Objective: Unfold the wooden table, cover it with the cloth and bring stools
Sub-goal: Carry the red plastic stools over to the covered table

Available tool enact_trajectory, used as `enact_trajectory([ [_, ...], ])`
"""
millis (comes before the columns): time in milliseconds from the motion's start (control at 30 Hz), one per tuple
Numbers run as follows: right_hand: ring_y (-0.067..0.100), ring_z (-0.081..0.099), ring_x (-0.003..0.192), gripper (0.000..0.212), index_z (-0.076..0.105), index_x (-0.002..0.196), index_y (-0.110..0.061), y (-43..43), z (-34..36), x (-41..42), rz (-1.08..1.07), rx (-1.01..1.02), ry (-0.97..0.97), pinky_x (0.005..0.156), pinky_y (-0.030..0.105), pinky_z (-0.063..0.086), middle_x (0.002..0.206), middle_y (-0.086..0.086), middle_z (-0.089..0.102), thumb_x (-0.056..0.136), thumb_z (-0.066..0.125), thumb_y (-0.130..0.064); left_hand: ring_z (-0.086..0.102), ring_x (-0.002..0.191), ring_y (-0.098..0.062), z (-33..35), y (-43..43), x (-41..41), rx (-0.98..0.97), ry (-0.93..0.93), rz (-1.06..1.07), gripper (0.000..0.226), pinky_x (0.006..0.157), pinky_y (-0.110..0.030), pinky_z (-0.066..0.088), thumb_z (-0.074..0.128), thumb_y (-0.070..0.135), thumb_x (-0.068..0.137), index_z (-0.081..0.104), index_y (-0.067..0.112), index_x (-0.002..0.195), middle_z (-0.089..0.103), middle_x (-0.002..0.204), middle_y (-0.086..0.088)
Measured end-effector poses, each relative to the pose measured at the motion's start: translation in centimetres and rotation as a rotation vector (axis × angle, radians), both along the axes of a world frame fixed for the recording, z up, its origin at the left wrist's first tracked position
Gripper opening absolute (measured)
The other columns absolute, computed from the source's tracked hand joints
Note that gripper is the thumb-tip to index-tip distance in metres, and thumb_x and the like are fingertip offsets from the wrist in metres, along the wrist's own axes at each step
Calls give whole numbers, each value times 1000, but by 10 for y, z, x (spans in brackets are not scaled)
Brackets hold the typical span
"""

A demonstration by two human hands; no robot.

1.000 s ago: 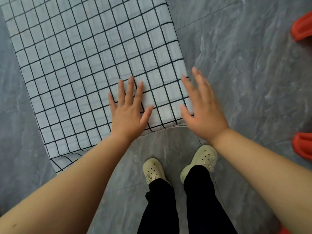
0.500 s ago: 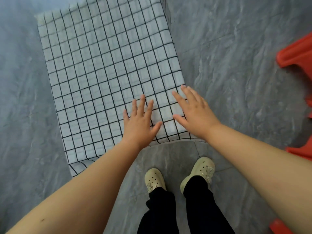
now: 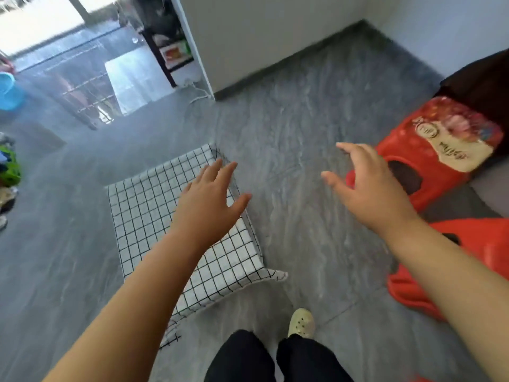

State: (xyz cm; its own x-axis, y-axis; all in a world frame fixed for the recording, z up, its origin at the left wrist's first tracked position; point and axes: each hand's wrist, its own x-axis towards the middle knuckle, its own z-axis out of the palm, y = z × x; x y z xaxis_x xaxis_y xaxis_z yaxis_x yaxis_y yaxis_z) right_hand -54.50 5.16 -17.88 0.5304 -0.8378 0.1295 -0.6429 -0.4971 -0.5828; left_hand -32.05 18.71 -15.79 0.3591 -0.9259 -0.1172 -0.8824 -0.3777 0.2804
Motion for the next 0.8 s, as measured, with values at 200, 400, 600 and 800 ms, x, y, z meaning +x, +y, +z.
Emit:
enact_trajectory([
  [200, 23, 49, 116, 60, 49, 128, -10, -1, 87, -100, -336, -44, -148, 102, 35, 37, 126, 8, 52, 83, 59, -49, 30, 137, -18, 79, -69, -102, -213, 160, -151, 64, 107, -40, 31, 46, 53, 89, 25, 29, 145, 26, 152, 4],
  [400, 23, 50, 116, 54, 51, 126, -12, -20, 88, -170, -604, 9, -243, 101, 38, 39, 123, 7, 53, 84, 59, -45, 34, 135, -16, 95, -126, -167, -215, 187, -310, 66, 101, -37, 37, 45, 56, 88, 23, 32, 145, 23, 153, 8],
  [600, 22, 48, 118, 52, 48, 127, -12, -73, 58, -196, -767, 150, -323, 101, 43, 39, 125, 6, 51, 84, 61, -40, 34, 135, -18, 74, -194, -181, -165, 243, -332, 69, 104, -39, 37, 46, 57, 86, 22, 34, 145, 24, 153, 7],
  [800, 23, 47, 120, 53, 48, 129, -11, -163, 40, -210, -893, 208, -294, 102, 41, 38, 127, 7, 51, 85, 62, -37, 31, 137, -16, 50, -296, -203, -120, 277, -403, 69, 107, -37, 34, 49, 54, 87, 24, 28, 146, 26, 153, 5],
])
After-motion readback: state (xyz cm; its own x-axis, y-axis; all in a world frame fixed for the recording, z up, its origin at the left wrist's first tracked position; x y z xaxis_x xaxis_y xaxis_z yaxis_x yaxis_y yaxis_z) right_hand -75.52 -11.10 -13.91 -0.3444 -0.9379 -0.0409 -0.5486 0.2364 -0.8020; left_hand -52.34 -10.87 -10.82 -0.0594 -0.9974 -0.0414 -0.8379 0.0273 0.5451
